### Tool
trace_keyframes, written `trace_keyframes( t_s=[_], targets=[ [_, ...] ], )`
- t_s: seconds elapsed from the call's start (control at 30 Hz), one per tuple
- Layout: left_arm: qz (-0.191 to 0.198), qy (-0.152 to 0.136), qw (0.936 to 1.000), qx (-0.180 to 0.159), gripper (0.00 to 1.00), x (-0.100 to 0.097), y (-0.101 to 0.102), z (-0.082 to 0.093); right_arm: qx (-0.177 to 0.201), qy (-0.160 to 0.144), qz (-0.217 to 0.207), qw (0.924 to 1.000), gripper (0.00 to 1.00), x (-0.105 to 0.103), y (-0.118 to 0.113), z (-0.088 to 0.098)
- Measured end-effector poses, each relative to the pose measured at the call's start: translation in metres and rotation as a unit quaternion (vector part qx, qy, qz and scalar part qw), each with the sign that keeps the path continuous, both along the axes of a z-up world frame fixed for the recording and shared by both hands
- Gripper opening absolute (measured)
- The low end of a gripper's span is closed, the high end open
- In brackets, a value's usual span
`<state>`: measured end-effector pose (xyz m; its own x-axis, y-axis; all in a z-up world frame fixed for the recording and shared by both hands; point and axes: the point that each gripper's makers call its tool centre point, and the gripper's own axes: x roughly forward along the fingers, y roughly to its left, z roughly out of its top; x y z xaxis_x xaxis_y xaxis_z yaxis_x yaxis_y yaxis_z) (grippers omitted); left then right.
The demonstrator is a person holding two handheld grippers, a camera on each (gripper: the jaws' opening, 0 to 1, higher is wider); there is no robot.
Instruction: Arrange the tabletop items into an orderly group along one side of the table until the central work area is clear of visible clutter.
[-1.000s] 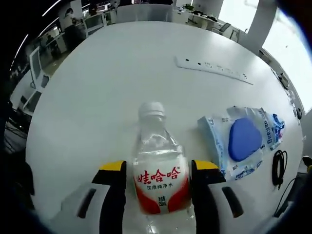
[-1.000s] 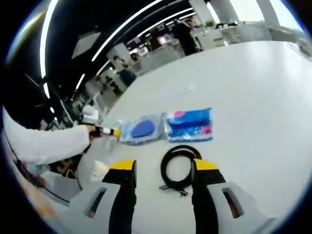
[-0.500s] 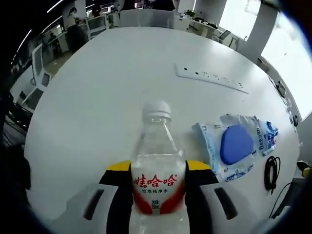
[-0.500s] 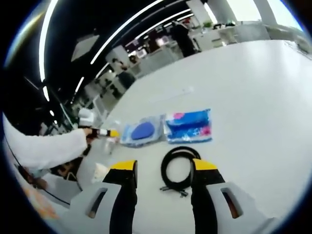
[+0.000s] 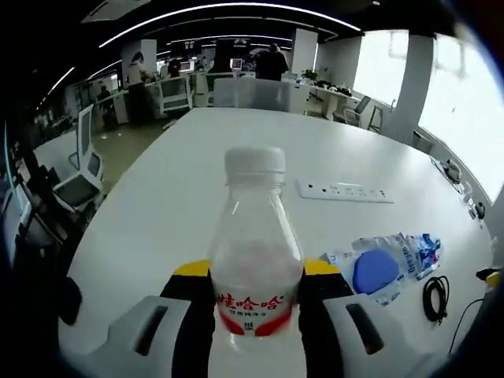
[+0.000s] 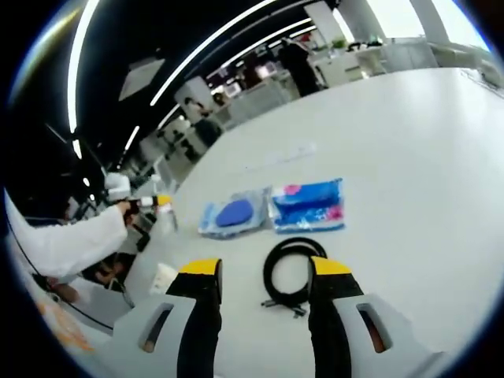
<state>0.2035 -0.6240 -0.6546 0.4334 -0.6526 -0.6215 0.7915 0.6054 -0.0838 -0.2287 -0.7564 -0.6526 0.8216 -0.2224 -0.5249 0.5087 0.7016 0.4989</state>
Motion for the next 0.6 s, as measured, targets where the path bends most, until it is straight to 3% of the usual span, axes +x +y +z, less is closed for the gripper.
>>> trace_keyframes(
  t_s=[0.37,0.6],
  targets=[
    [-0.003,-0.003,1.0000,-0.002,0.38,0.014,-0.004,-0.014,-0.001,0.005,-0.009,0.9999,0.42,-0.004,-0.001,-0.002],
    [-0.013,-0.005,0.9999,-0.007,0.38,0.010,-0.010,-0.016,-0.001,0.010,-0.009,0.9999,0.41,0.001,0.000,-0.003]
  ],
)
